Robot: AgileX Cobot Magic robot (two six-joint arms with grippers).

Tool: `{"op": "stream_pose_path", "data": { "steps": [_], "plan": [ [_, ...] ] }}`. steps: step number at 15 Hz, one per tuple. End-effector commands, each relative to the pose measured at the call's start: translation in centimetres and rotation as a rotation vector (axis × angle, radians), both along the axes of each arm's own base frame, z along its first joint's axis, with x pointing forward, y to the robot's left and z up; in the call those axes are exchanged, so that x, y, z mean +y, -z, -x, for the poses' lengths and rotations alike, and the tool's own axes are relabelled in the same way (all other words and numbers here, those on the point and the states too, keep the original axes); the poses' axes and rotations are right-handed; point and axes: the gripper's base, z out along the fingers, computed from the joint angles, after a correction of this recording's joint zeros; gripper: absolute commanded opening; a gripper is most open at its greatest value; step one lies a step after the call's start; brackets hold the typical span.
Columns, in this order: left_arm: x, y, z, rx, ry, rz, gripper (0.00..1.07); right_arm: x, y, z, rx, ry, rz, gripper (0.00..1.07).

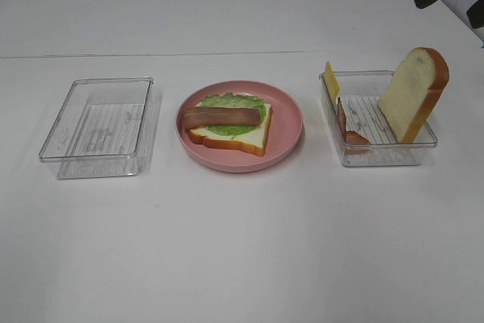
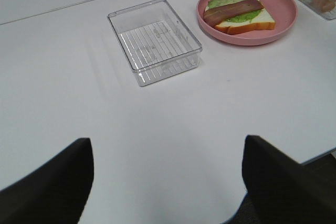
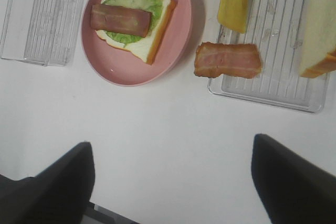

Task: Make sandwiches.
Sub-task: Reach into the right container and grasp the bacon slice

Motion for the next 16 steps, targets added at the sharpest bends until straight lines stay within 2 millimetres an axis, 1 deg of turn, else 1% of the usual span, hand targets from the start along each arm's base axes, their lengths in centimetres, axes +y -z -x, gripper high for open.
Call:
{"op": "stream_pose_path", "data": {
  "steps": [1, 2, 3, 4, 5, 7, 10, 11, 13, 14, 15, 16],
  "plan": [
    [0.1, 0.0, 0.3, -0.029, 0.0, 0.012, 0.74, 1.3, 1.8, -2.2, 0.07, -0.072, 0.054, 0.73],
    [0.1, 0.0, 0.3, -0.029, 0.0, 0.012, 0.74, 2.5, 2.8, -3.1, 0.093, -0.105, 0.111, 0.69],
    [0.1, 0.0, 0.3, -0.029, 0.0, 0.012, 0.74, 3.7, 3.9, -3.9, 0.127, -0.111, 0.166, 0.68],
    [0.1, 0.0, 0.3, -0.029, 0.0, 0.012, 0.74, 5.5, 5.9, -5.9, 0.185, -0.084, 0.245, 0.68],
    [0.1, 0.0, 0.3, -0.029, 0.0, 0.012, 0.74, 5.8, 6.2, -6.3, 0.192, -0.079, 0.249, 0.68],
    [0.1, 0.0, 0.3, -0.029, 0.0, 0.012, 0.74, 6.3, 7.8, -8.3, 0.236, -0.045, 0.232, 0.68],
    [0.1, 0.0, 0.3, -0.029, 0.0, 0.012, 0.74, 6.9, 9.9, -10.4, 0.284, -0.048, 0.223, 0.63],
    [0.1, 0.0, 0.3, -0.029, 0.0, 0.012, 0.74, 7.0, 10.1, -10.6, 0.292, -0.05, 0.22, 0.62],
    [0.1, 0.0, 0.3, -0.029, 0.0, 0.012, 0.74, 7.2, 11.5, -11.1, 0.331, -0.054, 0.211, 0.61],
    [0.1, 0.0, 0.3, -0.029, 0.0, 0.012, 0.74, 7.4, 13.2, -11.5, 0.374, -0.057, 0.2, 0.61],
    [0.1, 0.0, 0.3, -0.029, 0.0, 0.012, 0.74, 7.4, 13.2, -11.5, 0.374, -0.057, 0.2, 0.61],
    [0.1, 0.0, 0.3, -0.029, 0.0, 0.012, 0.74, 7.6, 13.8, -11.6, 0.39, -0.061, 0.189, 0.61]
  ]
}}
